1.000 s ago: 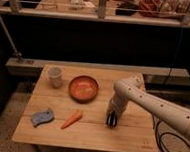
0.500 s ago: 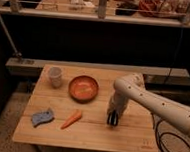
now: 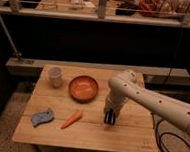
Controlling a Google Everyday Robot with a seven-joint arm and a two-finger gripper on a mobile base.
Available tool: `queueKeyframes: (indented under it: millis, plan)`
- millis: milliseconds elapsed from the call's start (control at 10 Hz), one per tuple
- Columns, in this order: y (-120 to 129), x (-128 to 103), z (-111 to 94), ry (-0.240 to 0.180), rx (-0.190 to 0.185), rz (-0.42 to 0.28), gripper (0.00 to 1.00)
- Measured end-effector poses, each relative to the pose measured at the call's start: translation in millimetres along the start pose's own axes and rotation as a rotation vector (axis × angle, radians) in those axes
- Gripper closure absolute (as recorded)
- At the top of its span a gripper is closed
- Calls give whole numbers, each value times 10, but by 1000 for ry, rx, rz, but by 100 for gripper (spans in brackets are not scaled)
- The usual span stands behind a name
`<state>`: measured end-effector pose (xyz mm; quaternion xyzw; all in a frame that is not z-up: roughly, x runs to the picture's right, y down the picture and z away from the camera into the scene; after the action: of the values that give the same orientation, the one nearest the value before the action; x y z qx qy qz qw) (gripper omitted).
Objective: Place the eraser on the white sponge
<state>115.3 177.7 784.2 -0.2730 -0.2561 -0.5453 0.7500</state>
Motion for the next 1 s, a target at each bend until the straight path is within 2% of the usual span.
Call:
queueKeyframes:
  millis: [300,500,900,1000]
  plan:
    - [-314,-98,-72,5,-6,-57,100]
    - [-385,-142,-105,9,-17,-86,100]
    - [-898,-320,-145,15,-23,-182,100]
    - [-938,-336,-154,18,-29,-195,100]
